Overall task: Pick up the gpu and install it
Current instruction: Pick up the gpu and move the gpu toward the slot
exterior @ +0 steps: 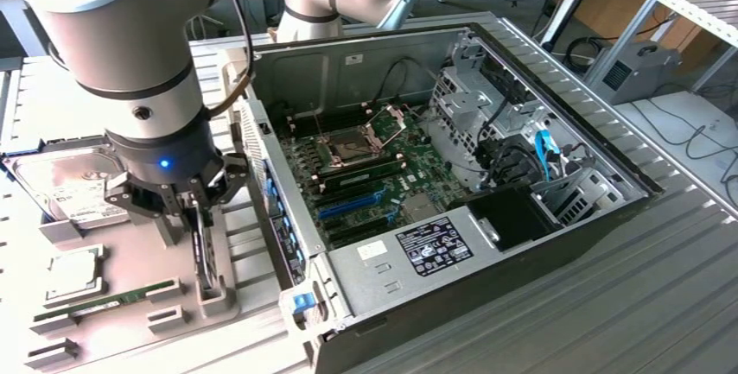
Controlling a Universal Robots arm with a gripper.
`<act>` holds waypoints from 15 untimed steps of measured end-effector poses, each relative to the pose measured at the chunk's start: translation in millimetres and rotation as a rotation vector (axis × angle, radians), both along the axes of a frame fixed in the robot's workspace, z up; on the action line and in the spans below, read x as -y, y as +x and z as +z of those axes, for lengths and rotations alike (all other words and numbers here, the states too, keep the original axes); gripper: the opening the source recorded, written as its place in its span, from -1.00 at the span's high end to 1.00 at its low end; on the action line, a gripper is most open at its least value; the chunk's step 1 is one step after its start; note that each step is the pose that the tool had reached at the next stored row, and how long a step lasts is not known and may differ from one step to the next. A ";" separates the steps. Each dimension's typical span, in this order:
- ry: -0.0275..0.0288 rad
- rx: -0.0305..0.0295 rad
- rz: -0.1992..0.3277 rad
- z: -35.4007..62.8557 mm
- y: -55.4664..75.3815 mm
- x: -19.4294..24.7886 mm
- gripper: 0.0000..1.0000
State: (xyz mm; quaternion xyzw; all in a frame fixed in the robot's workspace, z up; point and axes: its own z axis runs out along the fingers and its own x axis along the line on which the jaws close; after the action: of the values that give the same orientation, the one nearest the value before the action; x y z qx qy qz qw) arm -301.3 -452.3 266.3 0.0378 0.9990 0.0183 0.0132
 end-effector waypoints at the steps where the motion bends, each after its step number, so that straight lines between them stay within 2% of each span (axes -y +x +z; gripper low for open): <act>1: 0.0000 -0.0001 0.000 0.2 0.0 0.0 0.48; 15: 0.0000 -0.0001 0.000 3.4 0.0 0.0 0.48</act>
State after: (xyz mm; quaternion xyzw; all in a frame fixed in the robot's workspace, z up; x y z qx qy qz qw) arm -301.3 -452.3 269.7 0.0378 0.9990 0.0183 0.0132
